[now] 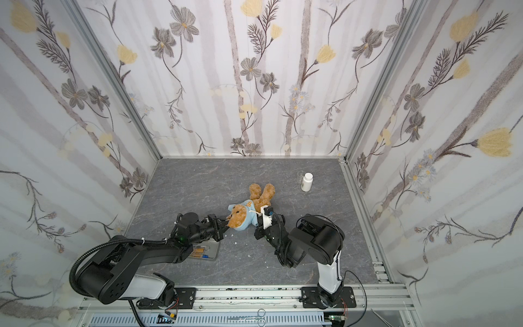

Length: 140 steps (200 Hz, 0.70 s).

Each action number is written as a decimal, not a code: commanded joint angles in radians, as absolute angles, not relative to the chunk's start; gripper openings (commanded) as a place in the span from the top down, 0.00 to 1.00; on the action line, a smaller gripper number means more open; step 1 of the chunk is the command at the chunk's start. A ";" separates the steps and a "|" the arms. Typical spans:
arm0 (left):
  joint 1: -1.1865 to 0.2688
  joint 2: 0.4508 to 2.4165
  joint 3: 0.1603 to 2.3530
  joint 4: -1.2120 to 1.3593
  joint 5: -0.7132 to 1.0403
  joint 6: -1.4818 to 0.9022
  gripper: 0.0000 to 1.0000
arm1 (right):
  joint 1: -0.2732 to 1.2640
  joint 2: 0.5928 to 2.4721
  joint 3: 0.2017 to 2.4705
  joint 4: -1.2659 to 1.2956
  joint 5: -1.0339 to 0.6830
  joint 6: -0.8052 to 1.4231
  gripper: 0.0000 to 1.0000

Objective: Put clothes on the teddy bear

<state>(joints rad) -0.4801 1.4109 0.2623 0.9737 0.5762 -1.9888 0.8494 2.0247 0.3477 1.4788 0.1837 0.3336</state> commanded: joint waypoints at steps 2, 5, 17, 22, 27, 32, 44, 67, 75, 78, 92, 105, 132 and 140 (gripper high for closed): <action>-0.478 1.404 0.250 1.022 0.633 -1.951 1.00 | 0.845 1.967 0.305 1.511 0.362 0.360 1.00; -0.477 1.408 0.250 1.019 0.636 -1.942 1.00 | 0.846 1.955 0.297 1.506 0.380 0.365 1.00; -0.477 1.417 0.251 1.000 0.647 -1.903 1.00 | 0.847 1.920 0.274 1.474 0.441 0.371 1.00; -0.477 1.422 0.252 0.988 0.650 -1.888 1.00 | 0.848 1.908 0.269 1.462 0.458 0.371 1.00; -0.477 1.424 0.252 0.973 0.653 -1.876 1.00 | 0.848 1.900 0.263 1.448 0.475 0.371 1.00; -0.477 1.427 0.250 0.960 0.654 -1.863 1.00 | 0.848 1.886 0.259 1.436 0.493 0.372 1.00; -0.477 1.425 0.256 0.916 0.657 -1.827 1.00 | 0.853 1.861 0.249 1.411 0.536 0.368 1.00; -0.476 1.401 0.285 0.779 0.647 -1.728 1.00 | 0.853 1.825 0.231 1.379 0.589 0.353 1.00; -0.474 1.389 0.296 0.726 0.635 -1.692 1.00 | 0.854 1.817 0.223 1.380 0.596 0.349 1.00; -0.473 1.385 0.302 0.703 0.633 -1.674 1.00 | 0.854 1.814 0.221 1.379 0.600 0.348 1.00; -0.466 1.373 0.330 0.618 0.626 -1.605 1.00 | 0.854 1.803 0.214 1.366 0.613 0.345 1.00; -0.462 1.366 0.356 0.547 0.622 -1.531 1.00 | 0.854 1.795 0.209 1.357 0.624 0.347 1.00; -0.462 1.345 0.433 0.332 0.570 -1.325 1.00 | 0.839 1.760 0.204 1.291 0.632 0.386 1.00; -0.462 1.338 0.455 0.269 0.547 -1.257 1.00 | 0.834 1.746 0.203 1.269 0.635 0.404 1.00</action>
